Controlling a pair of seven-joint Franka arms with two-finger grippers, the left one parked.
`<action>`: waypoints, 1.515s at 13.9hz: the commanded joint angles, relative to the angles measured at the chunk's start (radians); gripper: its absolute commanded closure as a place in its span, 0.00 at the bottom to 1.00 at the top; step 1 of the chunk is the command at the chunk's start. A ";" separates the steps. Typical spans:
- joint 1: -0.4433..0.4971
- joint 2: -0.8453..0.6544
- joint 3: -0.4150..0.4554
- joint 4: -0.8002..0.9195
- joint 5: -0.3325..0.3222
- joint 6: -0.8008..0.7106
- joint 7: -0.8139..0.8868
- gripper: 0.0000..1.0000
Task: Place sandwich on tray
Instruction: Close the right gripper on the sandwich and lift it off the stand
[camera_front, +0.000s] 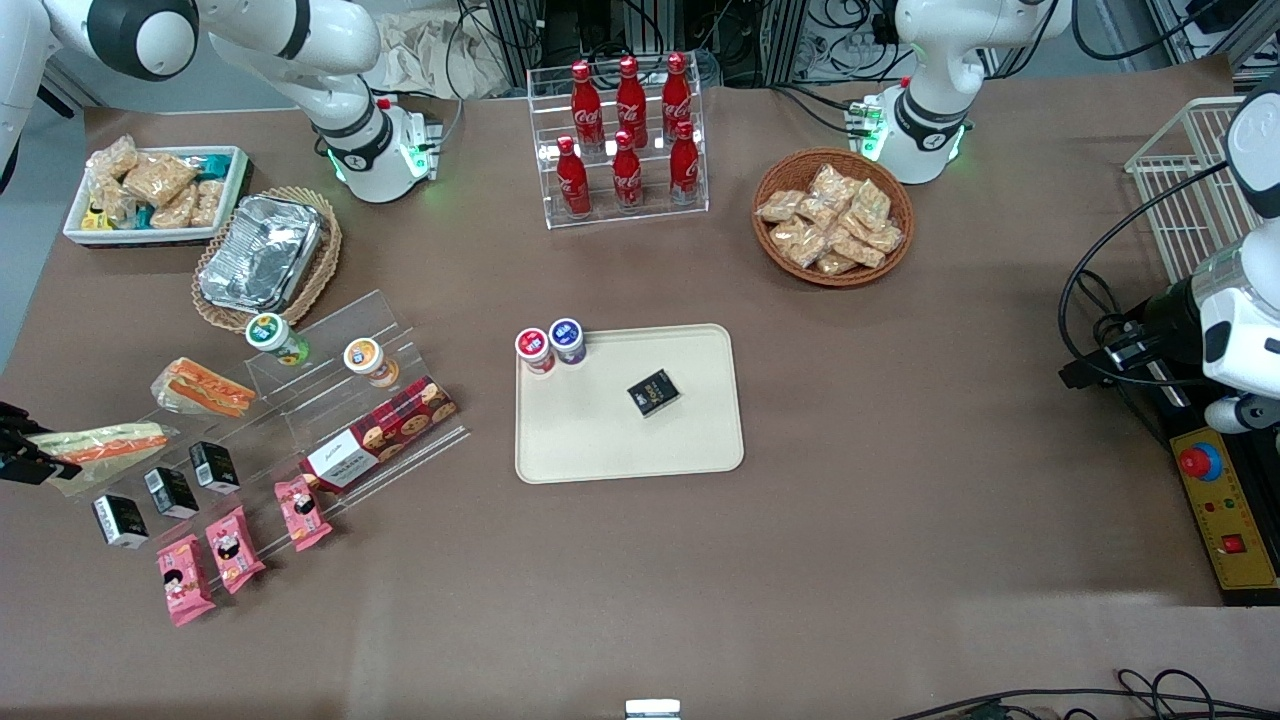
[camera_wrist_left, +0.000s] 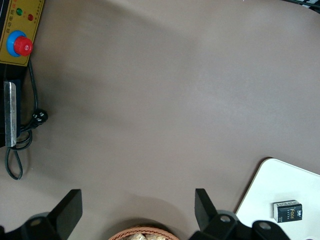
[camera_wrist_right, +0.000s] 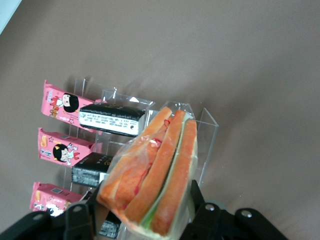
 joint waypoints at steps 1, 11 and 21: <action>0.002 -0.005 0.000 -0.007 0.028 0.015 -0.024 0.31; 0.024 -0.028 0.001 0.042 -0.068 -0.016 -0.147 0.85; 0.037 -0.103 0.132 0.174 -0.065 -0.312 -0.219 0.87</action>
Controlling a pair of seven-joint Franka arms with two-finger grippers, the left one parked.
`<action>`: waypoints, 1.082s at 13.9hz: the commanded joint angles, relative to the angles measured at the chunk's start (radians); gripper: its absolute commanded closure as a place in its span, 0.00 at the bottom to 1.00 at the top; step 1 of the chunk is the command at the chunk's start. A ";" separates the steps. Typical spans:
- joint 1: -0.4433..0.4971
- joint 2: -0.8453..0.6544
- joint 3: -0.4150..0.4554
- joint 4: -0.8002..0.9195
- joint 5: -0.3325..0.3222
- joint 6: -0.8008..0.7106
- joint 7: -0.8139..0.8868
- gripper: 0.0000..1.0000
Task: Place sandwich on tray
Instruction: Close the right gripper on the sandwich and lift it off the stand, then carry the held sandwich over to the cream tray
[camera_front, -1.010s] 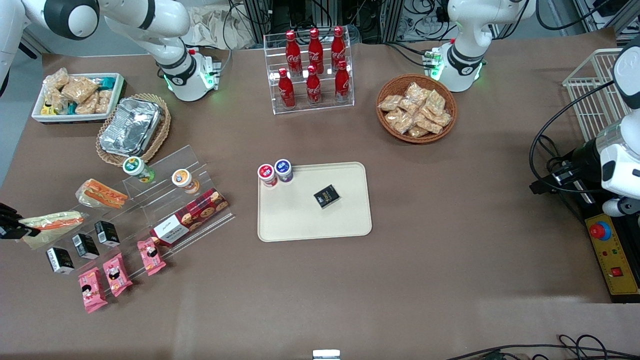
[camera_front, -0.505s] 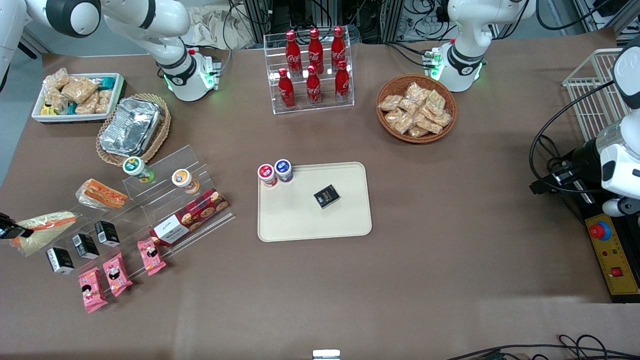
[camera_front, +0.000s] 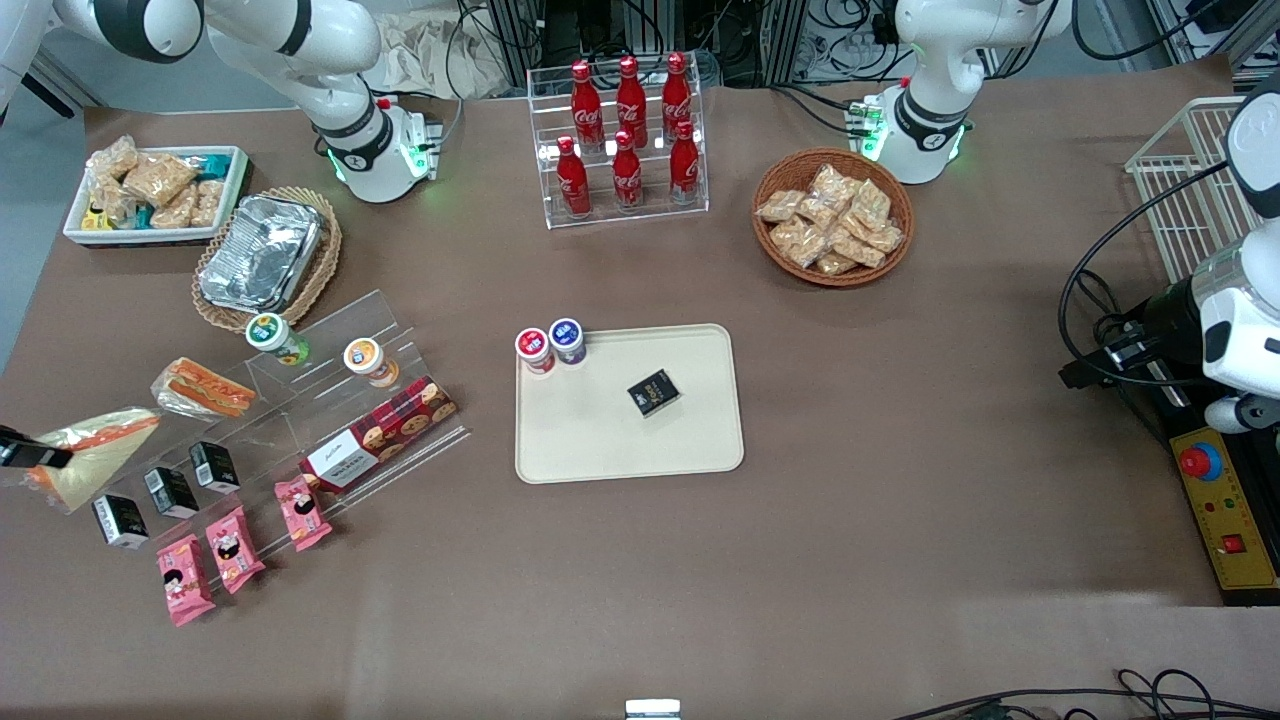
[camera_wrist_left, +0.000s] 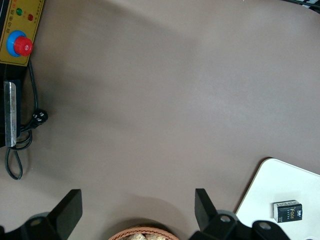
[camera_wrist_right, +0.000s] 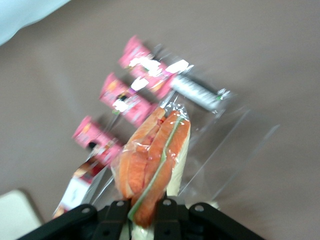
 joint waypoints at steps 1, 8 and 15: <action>0.012 -0.044 0.070 0.014 -0.018 -0.063 -0.009 0.87; 0.262 -0.113 0.092 0.031 -0.119 -0.078 -0.011 0.87; 0.449 -0.113 0.094 0.031 -0.147 -0.082 -0.134 0.87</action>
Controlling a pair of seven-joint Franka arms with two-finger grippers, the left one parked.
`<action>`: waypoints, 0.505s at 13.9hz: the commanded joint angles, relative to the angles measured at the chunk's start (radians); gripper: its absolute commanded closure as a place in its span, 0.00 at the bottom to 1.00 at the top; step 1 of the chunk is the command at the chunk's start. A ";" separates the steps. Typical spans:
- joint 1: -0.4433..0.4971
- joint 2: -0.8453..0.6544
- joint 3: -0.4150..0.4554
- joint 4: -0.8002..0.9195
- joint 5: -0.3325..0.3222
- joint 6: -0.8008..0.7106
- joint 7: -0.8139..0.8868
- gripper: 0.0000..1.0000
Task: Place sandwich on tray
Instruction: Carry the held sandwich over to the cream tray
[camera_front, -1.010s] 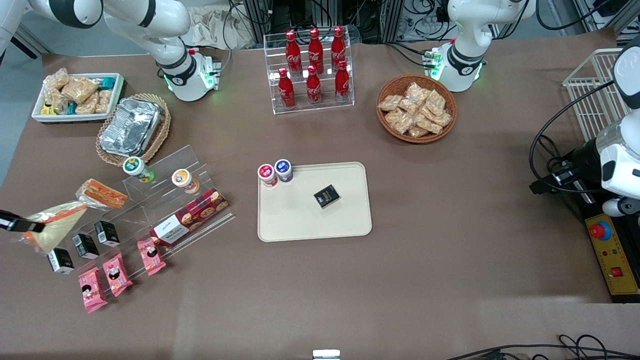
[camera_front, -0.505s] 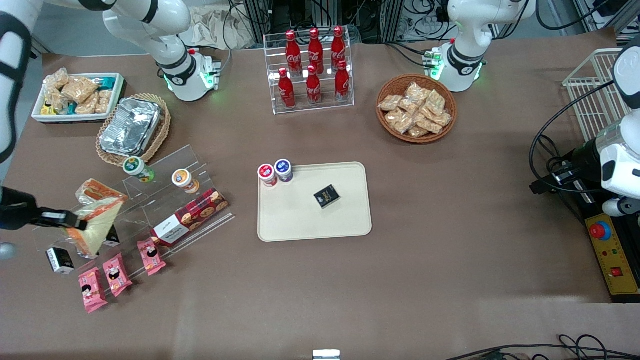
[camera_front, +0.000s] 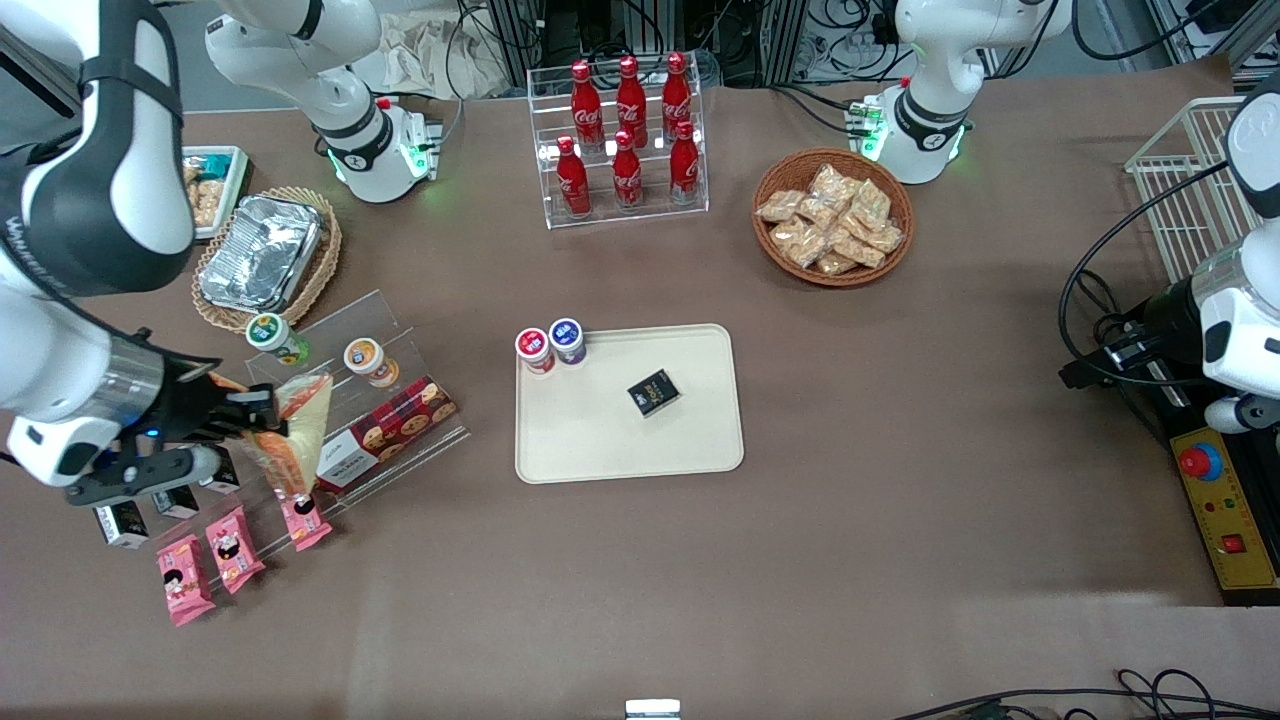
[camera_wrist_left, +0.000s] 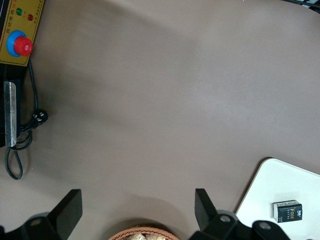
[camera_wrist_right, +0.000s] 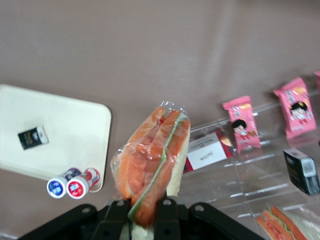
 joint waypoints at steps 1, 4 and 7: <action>0.054 -0.008 -0.004 0.004 -0.020 -0.009 -0.067 0.87; 0.155 -0.003 -0.007 0.002 -0.032 0.016 -0.098 0.87; 0.248 0.024 -0.005 -0.007 -0.112 0.104 -0.154 0.87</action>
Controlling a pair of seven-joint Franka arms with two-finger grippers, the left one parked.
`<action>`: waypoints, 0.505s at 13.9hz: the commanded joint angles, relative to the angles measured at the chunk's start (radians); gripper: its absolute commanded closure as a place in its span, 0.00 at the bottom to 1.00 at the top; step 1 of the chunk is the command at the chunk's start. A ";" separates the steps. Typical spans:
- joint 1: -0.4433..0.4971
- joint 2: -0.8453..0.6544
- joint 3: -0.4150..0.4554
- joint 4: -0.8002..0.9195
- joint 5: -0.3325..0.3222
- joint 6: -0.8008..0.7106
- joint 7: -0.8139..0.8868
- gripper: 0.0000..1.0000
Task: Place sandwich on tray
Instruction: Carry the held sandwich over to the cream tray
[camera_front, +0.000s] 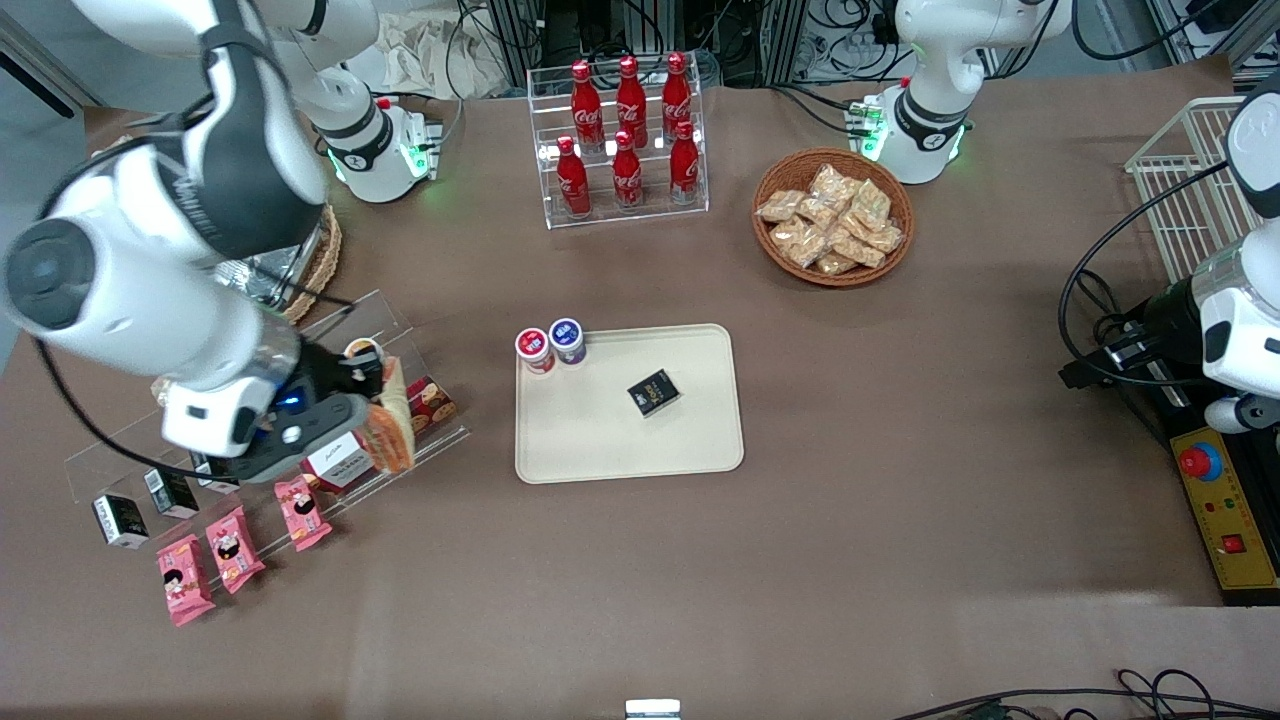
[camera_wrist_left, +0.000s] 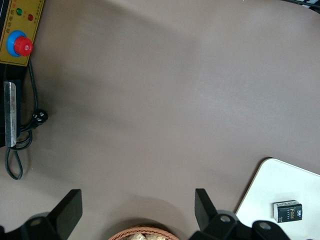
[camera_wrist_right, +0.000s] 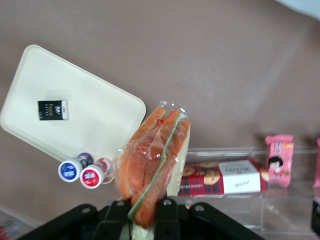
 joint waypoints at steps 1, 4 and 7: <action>0.089 0.041 -0.008 -0.005 -0.051 0.086 -0.112 0.87; 0.148 0.116 -0.006 -0.009 -0.066 0.203 -0.268 0.87; 0.244 0.184 -0.008 -0.037 -0.072 0.286 -0.361 0.87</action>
